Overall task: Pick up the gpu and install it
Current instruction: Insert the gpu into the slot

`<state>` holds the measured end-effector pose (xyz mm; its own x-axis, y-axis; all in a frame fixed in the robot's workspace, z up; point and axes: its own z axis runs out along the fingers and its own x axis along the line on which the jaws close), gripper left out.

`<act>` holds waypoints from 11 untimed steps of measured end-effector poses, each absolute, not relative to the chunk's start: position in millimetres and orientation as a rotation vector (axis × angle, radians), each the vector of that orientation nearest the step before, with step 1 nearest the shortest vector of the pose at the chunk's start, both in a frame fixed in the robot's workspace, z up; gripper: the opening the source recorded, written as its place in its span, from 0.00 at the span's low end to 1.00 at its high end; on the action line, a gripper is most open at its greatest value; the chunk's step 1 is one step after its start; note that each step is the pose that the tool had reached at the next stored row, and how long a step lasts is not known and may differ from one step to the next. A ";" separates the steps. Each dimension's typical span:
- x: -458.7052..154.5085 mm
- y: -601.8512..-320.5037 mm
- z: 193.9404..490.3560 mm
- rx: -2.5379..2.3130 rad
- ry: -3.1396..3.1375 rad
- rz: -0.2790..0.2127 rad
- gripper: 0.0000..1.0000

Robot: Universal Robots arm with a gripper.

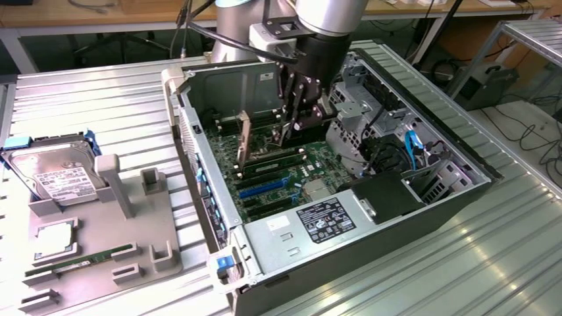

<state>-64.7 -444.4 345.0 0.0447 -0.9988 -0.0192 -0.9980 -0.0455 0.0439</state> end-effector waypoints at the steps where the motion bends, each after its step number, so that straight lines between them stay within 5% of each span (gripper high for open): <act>1: -64.8 -444.5 344.3 2.257 -2.157 -0.069 0.26; 11: -68.8 -445.1 336.8 2.257 -2.158 -0.069 0.26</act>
